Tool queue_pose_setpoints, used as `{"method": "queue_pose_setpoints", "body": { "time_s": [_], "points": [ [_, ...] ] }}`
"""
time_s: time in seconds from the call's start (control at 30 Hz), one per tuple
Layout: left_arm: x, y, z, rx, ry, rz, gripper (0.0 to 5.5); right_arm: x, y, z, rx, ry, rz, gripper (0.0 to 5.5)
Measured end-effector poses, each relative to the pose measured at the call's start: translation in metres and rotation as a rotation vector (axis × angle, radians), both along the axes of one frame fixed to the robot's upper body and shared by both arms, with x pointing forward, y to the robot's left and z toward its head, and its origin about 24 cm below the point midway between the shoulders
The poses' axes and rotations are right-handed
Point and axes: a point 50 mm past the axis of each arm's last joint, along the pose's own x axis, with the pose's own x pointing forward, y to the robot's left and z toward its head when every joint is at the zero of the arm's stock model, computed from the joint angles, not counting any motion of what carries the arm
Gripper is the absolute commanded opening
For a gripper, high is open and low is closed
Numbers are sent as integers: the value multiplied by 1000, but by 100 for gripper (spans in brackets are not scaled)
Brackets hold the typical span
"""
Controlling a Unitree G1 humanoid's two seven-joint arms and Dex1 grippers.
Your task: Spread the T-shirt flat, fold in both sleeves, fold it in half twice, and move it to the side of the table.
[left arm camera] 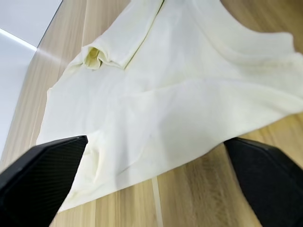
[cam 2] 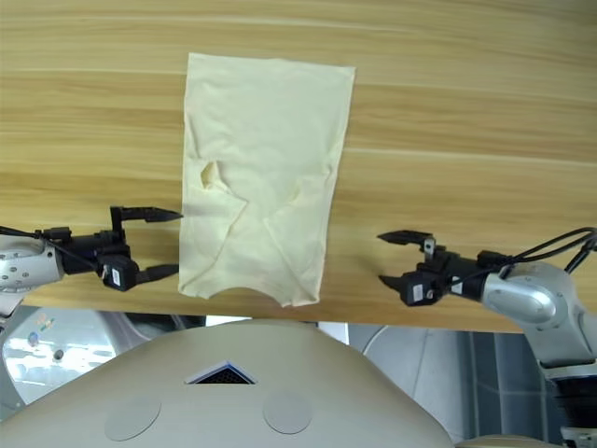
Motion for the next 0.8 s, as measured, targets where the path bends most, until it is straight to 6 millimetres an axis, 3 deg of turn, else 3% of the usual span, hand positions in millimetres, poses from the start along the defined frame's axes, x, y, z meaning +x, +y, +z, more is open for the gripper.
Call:
{"method": "queue_pose_setpoints", "body": {
  "time_s": [0.37, 0.8],
  "points": [
    [-15, -6, 5, 7, 45, -79, 540, -8, 39, -5, 105, 54, 104, 416],
    [-5, -9, 5, 23, 17, -78, 540, -5, 66, -16, 223, 67, 123, 416]
  ]
}}
